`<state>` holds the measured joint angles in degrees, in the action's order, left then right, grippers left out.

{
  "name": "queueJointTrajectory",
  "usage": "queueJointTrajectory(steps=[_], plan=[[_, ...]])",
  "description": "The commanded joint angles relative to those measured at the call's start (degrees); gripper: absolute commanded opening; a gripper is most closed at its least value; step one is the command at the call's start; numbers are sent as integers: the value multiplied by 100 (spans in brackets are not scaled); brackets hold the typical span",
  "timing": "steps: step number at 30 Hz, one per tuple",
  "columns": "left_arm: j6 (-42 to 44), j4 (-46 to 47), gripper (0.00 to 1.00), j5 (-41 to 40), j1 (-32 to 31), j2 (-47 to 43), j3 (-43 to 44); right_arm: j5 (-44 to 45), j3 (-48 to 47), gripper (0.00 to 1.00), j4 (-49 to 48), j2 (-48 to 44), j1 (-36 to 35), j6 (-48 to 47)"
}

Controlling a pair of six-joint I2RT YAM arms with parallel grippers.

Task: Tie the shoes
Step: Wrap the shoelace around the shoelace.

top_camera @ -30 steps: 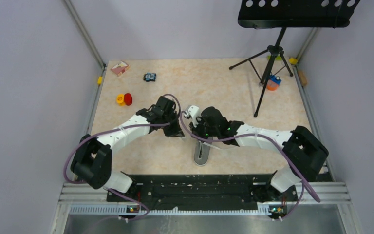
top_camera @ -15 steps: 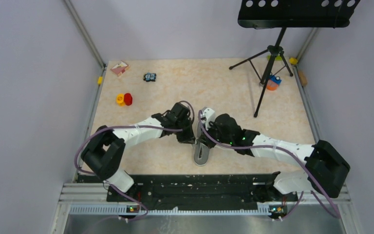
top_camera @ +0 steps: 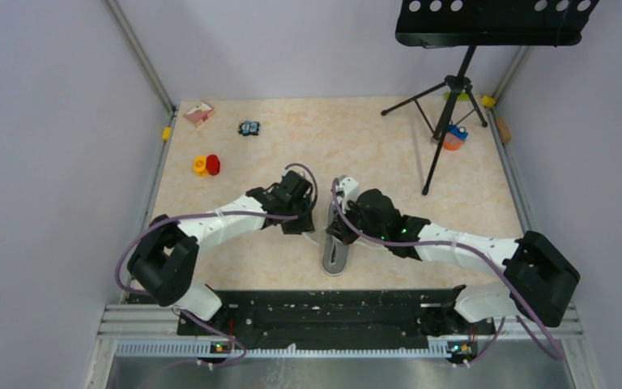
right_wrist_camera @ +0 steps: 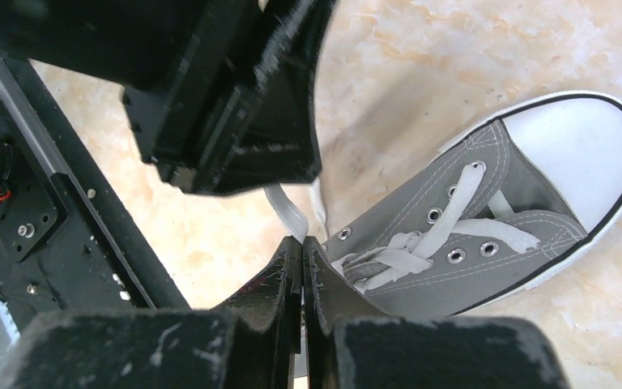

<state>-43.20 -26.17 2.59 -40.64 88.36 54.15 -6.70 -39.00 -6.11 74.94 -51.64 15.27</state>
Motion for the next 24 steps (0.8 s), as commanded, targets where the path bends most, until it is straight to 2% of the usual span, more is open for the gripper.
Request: queueJointTrajectory(steps=[1, 4, 7, 9, 15, 17, 19, 22, 24], plan=[[650, -320, 45, -1093, 34, -675, 3, 80, -131, 0, -347, 54, -58, 225], [767, -317, 59, -1379, 40, -1007, -123, 121, -106, 0, -335, 10, -58, 253], [674, -295, 61, -1755, 32, -1398, -220, 171, -73, 0, -322, -52, -57, 290], [701, 286, 63, -1630, 30, -1901, -584, 213, -55, 0, -316, -89, -60, 323], [1570, 3146, 59, -317, -6, -2935, -2072, 250, 23, 0, -388, -122, -14, 575], [1931, 3445, 62, 348, -14, -2986, -2231, 238, 43, 0, -402, -116, -4, 641], [2226, 3765, 63, 662, -31, -2961, -2317, 235, 57, 0, -417, -99, 4, 666], [2726, 4370, 63, 832, -149, -3079, -2634, 223, 38, 0, -389, -79, 18, 679], [3055, 4448, 64, 814, -193, -3126, -2686, 222, 29, 0, -395, -91, 27, 696]])
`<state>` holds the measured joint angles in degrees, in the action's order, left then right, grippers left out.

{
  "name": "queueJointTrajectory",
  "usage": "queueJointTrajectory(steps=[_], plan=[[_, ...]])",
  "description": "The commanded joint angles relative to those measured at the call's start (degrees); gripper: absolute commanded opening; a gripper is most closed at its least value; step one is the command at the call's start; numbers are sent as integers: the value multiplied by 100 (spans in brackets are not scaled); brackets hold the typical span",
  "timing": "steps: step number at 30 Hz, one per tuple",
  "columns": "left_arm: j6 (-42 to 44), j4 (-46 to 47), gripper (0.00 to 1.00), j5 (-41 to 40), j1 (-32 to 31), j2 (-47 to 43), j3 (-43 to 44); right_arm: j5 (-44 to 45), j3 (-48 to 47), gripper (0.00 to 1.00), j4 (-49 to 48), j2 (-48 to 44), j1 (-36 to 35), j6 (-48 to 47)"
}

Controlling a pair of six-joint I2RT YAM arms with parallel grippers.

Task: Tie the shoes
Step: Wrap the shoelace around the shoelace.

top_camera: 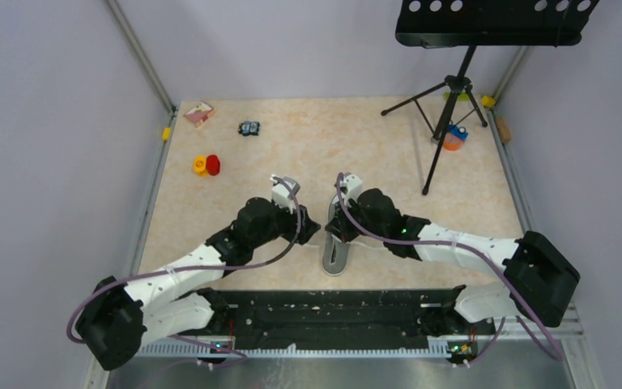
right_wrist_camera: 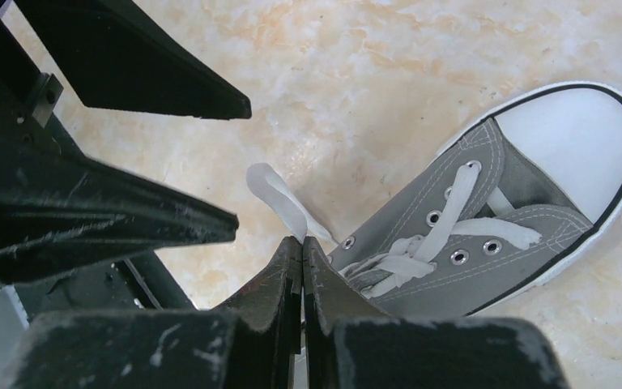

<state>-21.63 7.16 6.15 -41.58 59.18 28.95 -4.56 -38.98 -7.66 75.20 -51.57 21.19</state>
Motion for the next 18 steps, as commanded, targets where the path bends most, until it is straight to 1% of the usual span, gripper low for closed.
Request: queueJointTrajectory(steps=[1, 3, 5, 8, 15, 18], plan=[[1051, 1018, 63, 471, -104, -194, -118, 3, 18, 0, -251, -119, 27, 119], [1349, 720, 62, 497, -113, -112, 31, -9, 9, 0, -261, -108, 48, 133], [1615, 399, 58, 554, -153, 26, 192, -32, -10, 0, -249, -86, 56, 133], [1747, 57, 55, 555, -220, 236, 384, -37, -30, 0, -220, -65, 63, 123], [1697, 143, 54, 359, -383, 416, 291, -62, -30, 0, -218, -95, 59, 145], [1644, 234, 49, 98, -390, 491, 201, -54, -1, 0, -230, -101, 66, 171]])
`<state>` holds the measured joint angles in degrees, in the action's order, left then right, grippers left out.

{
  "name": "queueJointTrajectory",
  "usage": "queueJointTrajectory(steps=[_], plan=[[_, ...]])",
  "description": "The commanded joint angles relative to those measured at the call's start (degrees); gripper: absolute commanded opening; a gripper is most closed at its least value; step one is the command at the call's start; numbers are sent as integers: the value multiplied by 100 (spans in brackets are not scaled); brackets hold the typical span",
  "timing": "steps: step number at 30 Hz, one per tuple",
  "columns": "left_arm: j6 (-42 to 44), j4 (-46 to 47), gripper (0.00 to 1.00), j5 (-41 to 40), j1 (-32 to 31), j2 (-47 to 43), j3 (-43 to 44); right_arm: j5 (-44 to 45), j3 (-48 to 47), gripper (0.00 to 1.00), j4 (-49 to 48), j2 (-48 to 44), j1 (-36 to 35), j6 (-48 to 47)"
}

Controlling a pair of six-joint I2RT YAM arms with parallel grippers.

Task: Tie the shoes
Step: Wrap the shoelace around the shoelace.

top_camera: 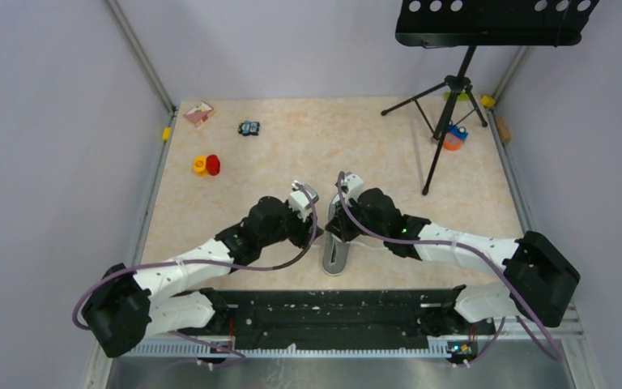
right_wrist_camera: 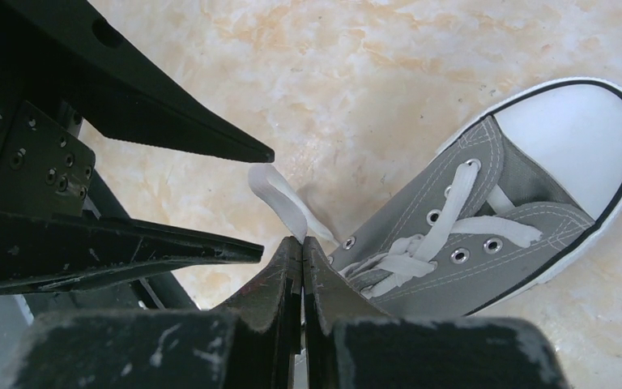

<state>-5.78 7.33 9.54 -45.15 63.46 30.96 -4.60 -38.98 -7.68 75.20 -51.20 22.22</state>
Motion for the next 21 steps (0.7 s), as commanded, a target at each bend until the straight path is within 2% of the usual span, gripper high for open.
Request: queueJointTrajectory(steps=[1, 4, 8, 13, 16, 21], plan=[[44, 316, 48, -246, -29, 83, -68, -42, 8, 0, -236, -97, 36, 79], [-72, 631, 42, -51, -34, 124, -246, -36, 53, 0, -249, -121, 46, 113], [-171, 755, 24, 69, -30, 413, -241, -40, 154, 0, -293, -194, 71, 150], [-326, 915, 19, 159, -30, 702, -176, -59, 173, 0, -252, -251, 101, 127], [-328, 967, 1, 175, -32, 799, -112, -50, 212, 0, -256, -312, 117, 130], [-367, 868, 0, 237, -32, 985, 49, -95, 209, 0, -260, -321, 149, 123]])
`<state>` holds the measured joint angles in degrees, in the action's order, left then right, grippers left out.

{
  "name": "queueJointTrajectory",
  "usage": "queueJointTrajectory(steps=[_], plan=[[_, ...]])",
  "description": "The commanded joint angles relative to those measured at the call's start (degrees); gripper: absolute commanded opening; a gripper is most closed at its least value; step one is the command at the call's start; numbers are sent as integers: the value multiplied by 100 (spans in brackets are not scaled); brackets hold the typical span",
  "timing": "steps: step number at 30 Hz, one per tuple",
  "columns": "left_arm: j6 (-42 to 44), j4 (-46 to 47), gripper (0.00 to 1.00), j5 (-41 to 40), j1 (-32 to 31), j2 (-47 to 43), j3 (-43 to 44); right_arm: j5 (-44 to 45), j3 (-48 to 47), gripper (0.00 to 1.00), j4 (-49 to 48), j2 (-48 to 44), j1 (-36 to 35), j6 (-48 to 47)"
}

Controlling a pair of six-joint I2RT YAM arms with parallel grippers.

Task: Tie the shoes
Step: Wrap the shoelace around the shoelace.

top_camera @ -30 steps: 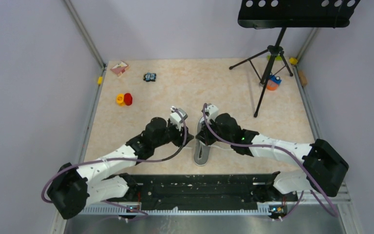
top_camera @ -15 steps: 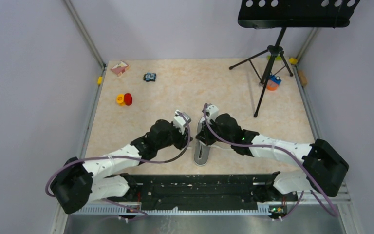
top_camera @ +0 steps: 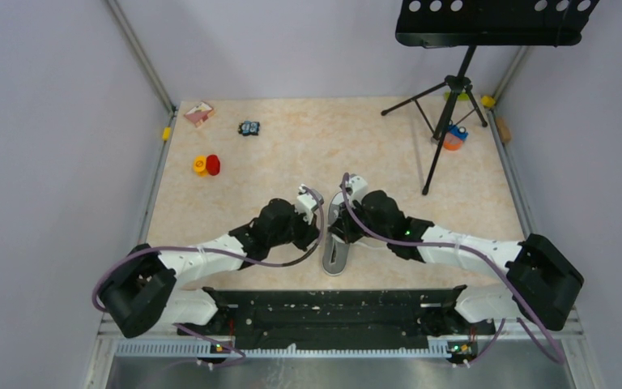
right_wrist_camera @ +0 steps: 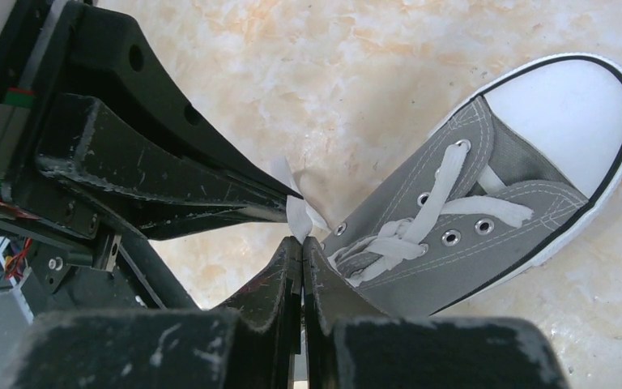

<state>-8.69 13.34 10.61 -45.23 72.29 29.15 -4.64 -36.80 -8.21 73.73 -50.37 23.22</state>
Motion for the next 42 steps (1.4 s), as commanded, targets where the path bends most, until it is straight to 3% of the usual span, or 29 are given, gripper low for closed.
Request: queueJointTrajectory(steps=[1, 3, 5, 8, 16, 22, 29, 36, 42], plan=[[-107, 303, 0, 157, -23, 103, 232, -107, -16, 0, -208, -167, 68, 13], [-196, 417, 0, 209, -23, 81, 194, -125, -73, 0, -148, -124, 86, -7], [-320, 557, 0, 241, -22, 47, 129, -129, -175, 14, -74, -52, 97, -43], [-441, 783, 0, 266, -27, -44, 11, -161, -304, 22, -17, 58, 126, -114], [-476, 819, 0, 353, -25, -82, -32, -282, -528, 24, -5, 290, 184, -186], [-472, 762, 0, 448, -21, 67, 45, -102, -551, 32, -11, 222, 222, -95], [-446, 700, 0, 629, -22, 125, 153, -40, -555, 32, -138, 307, 264, 93], [-414, 740, 0, 604, -25, 113, 161, 31, -626, 47, -165, 357, 263, 224], [-479, 797, 0, 663, -23, 198, 219, 65, -656, 47, -166, 398, 264, 276]])
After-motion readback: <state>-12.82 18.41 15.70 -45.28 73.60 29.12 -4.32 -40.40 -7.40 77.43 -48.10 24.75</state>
